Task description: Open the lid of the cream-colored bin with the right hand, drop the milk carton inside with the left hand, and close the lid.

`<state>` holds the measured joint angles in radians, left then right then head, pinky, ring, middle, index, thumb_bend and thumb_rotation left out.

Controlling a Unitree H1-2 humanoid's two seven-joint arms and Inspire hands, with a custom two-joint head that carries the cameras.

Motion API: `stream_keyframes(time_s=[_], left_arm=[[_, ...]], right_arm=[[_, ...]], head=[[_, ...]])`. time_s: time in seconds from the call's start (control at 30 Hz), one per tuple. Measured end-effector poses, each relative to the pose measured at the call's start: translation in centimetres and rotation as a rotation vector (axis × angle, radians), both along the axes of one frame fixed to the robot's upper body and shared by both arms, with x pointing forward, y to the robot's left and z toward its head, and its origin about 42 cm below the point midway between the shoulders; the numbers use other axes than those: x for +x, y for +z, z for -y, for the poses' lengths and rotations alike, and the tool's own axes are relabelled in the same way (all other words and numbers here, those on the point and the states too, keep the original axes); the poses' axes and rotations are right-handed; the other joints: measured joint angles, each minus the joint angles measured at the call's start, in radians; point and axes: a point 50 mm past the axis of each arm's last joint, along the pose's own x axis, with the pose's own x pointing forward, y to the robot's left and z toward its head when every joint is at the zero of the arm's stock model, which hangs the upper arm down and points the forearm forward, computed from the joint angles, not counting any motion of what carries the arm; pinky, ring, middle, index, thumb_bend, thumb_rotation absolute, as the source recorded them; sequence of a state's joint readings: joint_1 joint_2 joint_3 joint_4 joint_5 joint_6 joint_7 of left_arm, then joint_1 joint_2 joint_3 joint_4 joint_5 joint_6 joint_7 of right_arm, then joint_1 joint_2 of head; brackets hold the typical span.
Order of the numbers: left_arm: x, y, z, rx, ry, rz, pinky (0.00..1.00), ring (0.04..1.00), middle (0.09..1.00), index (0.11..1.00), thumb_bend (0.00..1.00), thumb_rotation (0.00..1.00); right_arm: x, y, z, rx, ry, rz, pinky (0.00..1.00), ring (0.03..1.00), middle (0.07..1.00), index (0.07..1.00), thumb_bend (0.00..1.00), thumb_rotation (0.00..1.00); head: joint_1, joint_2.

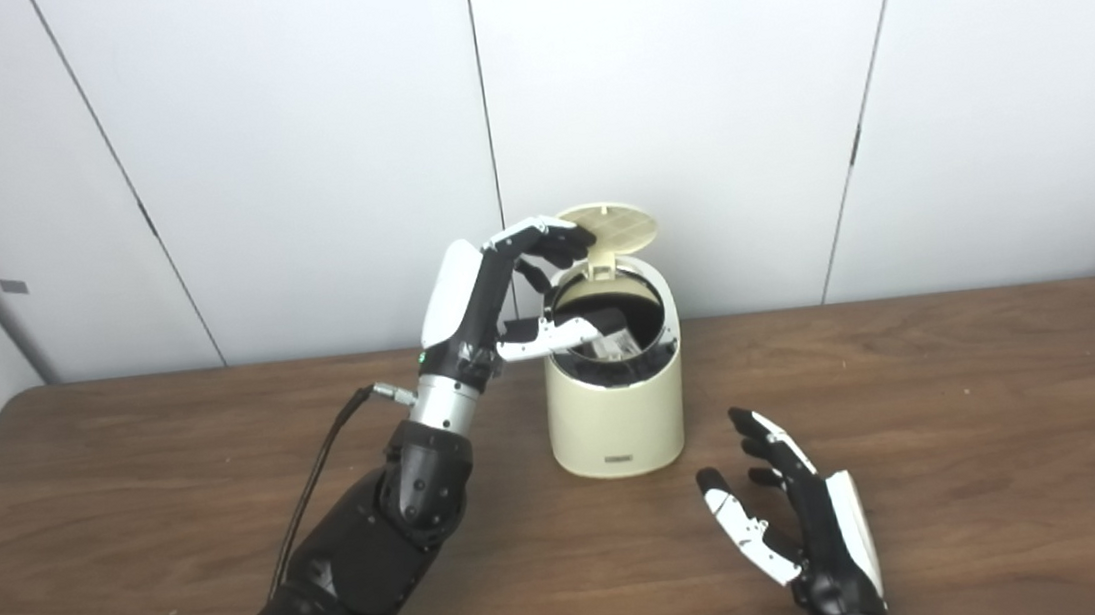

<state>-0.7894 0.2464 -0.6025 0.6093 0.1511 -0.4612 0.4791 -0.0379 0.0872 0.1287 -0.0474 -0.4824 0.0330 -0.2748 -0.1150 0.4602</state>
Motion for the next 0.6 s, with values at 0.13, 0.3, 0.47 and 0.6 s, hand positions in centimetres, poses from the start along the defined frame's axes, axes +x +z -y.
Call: stream_keyframes(time_s=[0.13, 0.3, 0.47, 0.6], left_arm=[[-0.12, -0.03, -0.08, -0.001, -0.008, -0.007, 0.57, 0.664, 0.664, 0.658, 1.0, 0.56], [-0.13, 0.04, 0.0, -0.006, -0.011, -0.009, 0.56, 0.649, 0.653, 0.645, 1.0, 0.54], [-0.2, -0.01, 0.02, -0.01, -0.012, -0.011, 0.55, 0.628, 0.631, 0.616, 1.0, 0.51], [-0.77, -0.13, -0.23, -0.039, -0.028, -0.026, 0.5, 0.558, 0.561, 0.539, 1.0, 0.46]], right_arm=[[0.0, -0.01, 0.03, -0.001, 0.0, 0.0, 0.75, 0.835, 0.852, 0.835, 0.23, 0.55], [0.0, 0.0, 0.03, -0.001, 0.0, 0.0, 0.75, 0.835, 0.853, 0.836, 0.23, 0.53], [0.0, 0.0, 0.05, -0.001, 0.001, 0.0, 0.74, 0.836, 0.853, 0.836, 0.23, 0.53], [0.01, 0.0, 0.03, 0.006, 0.003, -0.001, 0.75, 0.838, 0.854, 0.837, 0.22, 0.51]], head=[[0.0, 0.0], [0.0, 0.003], [-0.003, 0.008], [0.0, 0.008]])
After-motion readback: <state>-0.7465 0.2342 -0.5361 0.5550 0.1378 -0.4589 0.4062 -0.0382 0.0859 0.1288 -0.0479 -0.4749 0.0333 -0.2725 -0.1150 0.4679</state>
